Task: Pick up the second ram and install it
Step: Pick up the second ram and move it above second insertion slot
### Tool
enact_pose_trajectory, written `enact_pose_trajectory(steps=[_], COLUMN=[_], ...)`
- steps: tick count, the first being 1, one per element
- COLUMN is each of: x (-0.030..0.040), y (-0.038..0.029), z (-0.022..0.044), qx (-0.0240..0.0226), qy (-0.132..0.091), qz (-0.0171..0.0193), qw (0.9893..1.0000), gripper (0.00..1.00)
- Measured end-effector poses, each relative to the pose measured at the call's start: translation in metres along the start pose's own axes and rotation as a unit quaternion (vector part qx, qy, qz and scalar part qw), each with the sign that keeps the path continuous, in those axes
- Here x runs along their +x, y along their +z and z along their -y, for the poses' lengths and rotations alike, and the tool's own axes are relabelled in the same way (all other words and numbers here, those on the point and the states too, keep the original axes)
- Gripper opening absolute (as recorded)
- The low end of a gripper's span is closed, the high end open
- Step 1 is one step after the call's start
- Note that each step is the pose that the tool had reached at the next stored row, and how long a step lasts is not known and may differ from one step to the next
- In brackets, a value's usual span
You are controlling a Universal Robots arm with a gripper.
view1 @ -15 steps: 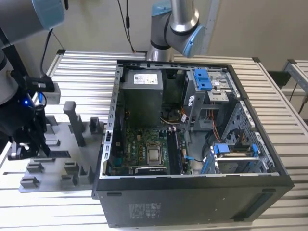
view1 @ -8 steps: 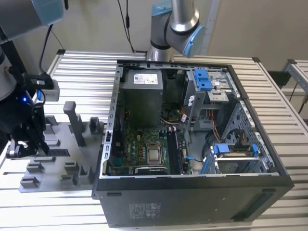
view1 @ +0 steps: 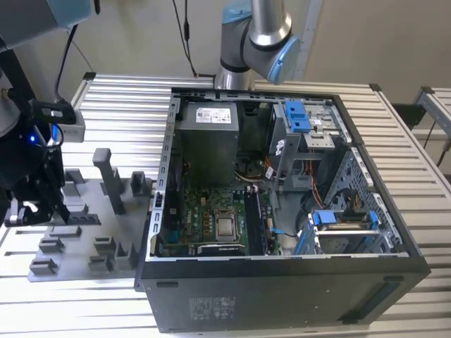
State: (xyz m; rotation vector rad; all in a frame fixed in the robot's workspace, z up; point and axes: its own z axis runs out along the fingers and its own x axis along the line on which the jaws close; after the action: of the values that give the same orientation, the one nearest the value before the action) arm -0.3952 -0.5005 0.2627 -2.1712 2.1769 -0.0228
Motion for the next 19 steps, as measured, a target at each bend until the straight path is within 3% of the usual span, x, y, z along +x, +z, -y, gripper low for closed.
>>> enact_pose_trajectory(steps=[19], x=[-0.0007], y=[-0.0198], z=[0.0011], qx=[0.0], qy=[0.0], qz=[0.0], qw=[1.0], gripper=[0.14])
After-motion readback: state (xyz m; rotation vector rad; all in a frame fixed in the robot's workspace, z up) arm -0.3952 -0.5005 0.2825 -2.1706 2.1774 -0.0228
